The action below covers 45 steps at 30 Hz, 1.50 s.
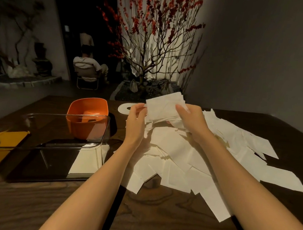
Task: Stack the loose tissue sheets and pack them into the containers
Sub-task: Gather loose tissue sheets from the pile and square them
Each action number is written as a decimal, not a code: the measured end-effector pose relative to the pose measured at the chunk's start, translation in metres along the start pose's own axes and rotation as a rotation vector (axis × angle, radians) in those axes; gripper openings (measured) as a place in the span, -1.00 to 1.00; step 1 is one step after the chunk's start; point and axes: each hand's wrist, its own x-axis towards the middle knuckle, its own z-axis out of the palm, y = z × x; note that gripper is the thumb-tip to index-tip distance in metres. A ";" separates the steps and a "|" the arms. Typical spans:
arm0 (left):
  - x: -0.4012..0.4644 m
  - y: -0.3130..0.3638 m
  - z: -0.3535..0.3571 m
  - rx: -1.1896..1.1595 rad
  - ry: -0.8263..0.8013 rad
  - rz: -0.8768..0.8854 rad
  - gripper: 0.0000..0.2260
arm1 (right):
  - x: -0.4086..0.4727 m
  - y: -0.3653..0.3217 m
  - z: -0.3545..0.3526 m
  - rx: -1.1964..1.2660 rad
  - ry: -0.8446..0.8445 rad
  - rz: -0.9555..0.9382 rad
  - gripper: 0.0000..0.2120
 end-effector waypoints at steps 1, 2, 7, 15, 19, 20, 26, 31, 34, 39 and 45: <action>-0.002 0.002 0.002 0.010 -0.010 0.002 -0.74 | -0.002 -0.001 -0.004 0.022 -0.018 0.045 -0.73; -0.005 0.001 0.004 0.034 -0.011 0.020 -0.71 | -0.005 -0.001 -0.009 0.048 -0.033 0.074 -0.69; -0.017 0.003 0.004 0.396 -0.148 0.430 -0.31 | -0.020 0.005 -0.019 0.099 -0.103 0.091 -0.74; -0.037 0.017 0.011 0.593 -0.542 0.506 -0.22 | -0.029 0.001 -0.029 0.034 -0.278 -0.003 -0.85; -0.043 0.036 0.014 0.272 -0.563 0.264 -0.32 | -0.032 0.000 -0.035 0.131 -0.339 -0.003 -0.83; -0.046 0.042 0.016 0.169 -0.560 0.181 -0.34 | -0.033 -0.001 -0.038 0.171 -0.350 0.016 -0.81; -0.053 0.064 0.015 -0.327 -0.589 -0.304 -0.75 | -0.041 -0.006 -0.037 0.421 -0.343 0.178 -0.82; -0.057 0.067 0.018 -0.623 -0.447 -0.576 -0.94 | -0.046 -0.014 -0.035 0.570 -0.242 0.261 -0.86; -0.058 0.065 0.021 -0.655 -0.394 -0.643 -0.81 | -0.047 -0.018 -0.028 0.593 -0.177 0.291 -0.84; -0.063 0.058 0.026 -0.635 -0.423 -0.644 -0.63 | -0.042 -0.020 -0.016 0.598 -0.104 0.349 -0.93; -0.060 0.057 0.029 -0.594 -0.414 -0.664 -0.69 | -0.041 -0.021 -0.007 0.579 -0.065 0.377 -0.95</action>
